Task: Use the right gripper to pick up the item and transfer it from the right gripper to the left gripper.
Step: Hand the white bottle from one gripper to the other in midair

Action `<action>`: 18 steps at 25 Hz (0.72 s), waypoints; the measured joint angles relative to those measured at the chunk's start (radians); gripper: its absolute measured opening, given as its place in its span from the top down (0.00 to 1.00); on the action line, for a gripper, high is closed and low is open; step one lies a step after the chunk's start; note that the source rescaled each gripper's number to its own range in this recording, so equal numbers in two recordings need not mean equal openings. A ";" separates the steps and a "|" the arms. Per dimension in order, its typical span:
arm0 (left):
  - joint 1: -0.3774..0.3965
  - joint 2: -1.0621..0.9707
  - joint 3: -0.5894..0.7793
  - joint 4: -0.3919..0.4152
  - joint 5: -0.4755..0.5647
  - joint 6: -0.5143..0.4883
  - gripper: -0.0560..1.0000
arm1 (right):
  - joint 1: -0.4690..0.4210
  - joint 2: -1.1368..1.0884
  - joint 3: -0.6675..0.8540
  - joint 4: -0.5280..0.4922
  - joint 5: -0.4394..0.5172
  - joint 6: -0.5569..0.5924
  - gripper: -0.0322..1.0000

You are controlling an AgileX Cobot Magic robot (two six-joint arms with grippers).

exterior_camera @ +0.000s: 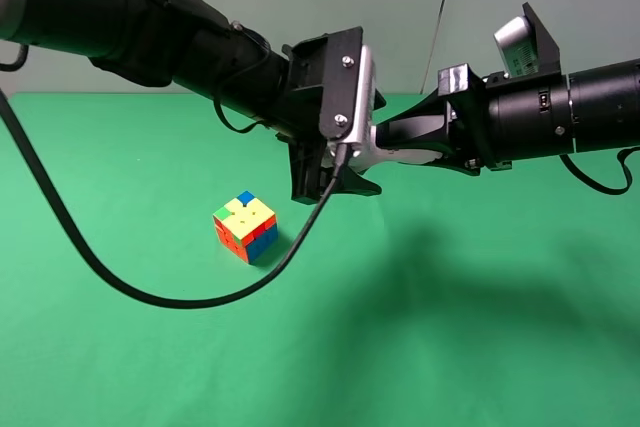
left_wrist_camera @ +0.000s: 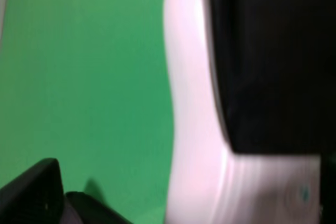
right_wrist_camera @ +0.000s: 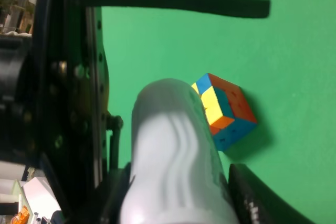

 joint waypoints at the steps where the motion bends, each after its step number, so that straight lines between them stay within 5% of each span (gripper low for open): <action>1: -0.005 0.000 0.000 -0.002 -0.005 0.003 0.16 | 0.000 0.000 0.000 0.000 0.000 0.000 0.94; 18: -0.006 0.012 -0.001 -0.060 -0.019 0.011 0.16 | 0.000 0.000 0.000 0.000 0.000 0.000 0.94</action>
